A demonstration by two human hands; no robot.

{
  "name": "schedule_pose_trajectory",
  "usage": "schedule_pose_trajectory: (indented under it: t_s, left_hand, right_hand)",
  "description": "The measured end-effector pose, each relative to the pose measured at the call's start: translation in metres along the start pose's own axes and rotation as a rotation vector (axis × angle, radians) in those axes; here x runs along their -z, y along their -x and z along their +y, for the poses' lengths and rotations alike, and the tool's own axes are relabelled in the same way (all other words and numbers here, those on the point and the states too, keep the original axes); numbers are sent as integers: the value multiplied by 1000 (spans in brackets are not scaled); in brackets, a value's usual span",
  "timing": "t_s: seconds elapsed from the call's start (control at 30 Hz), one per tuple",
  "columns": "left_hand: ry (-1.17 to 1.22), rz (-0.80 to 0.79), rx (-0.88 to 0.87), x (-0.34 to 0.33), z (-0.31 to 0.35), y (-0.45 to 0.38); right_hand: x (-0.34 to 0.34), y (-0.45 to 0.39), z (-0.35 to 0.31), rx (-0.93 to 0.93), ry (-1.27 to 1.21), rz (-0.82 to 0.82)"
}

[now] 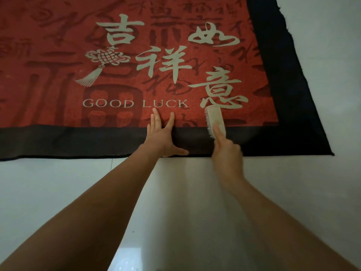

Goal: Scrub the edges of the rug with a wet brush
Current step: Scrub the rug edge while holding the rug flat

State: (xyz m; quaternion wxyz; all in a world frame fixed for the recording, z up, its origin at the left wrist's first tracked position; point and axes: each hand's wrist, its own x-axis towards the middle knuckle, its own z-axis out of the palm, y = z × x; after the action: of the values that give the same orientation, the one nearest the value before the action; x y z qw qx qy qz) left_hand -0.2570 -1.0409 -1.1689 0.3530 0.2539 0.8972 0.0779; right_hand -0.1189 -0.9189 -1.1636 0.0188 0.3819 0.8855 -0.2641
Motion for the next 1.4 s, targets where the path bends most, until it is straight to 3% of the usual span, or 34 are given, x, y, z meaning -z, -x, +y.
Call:
schedule_pose_trajectory:
  t_s: [0.1, 0.2, 0.33, 0.5, 0.6, 0.7, 0.83, 0.9, 0.97, 1.03, 1.17, 1.23, 1.33, 1.4]
  left_hand:
    - [48, -8, 3, 9, -8, 0]
    - [-65, 53, 38, 4, -19, 1]
    - [-90, 94, 76, -10, -24, 3]
    - [-49, 73, 83, -9, -25, -1]
    - [-50, 71, 75, -9, -26, 0]
    - [-52, 86, 81, -10, -24, 1]
    - [-43, 127, 98, -12, -26, 3]
    - [-37, 146, 104, -11, -26, 4]
    - [-31, 143, 101, -12, -26, 7]
    - [-36, 148, 106, -13, -25, 7]
    - [-41, 136, 116, -10, -26, 5]
    - [-46, 143, 112, -10, -26, 5]
    - [-47, 134, 105, -11, -27, 6]
    - [-49, 138, 104, -12, -26, 5]
  right_hand:
    - [-34, 26, -33, 98, -20, -111]
    - [-26, 11, -16, 202, 126, -179]
    - [-8, 5, -8, -2, 113, -51]
    - [-38, 23, -53, 269, 155, -278]
    - [-6, -15, -16, 178, 314, -192]
    - [1, -8, -13, 21, 112, -64]
    - [-33, 22, -54, 198, -4, -217]
    - [-23, 5, -42, 259, 128, -233]
    - [-1, -15, -17, 169, 253, -181]
    - [5, -10, -14, 51, 168, -97]
    - [-36, 30, -59, 174, 13, -245]
    - [-37, 21, -55, 282, 61, -292]
    - [-10, -11, -27, 208, 156, -188]
    - [-9, -5, -30, 113, 84, -123]
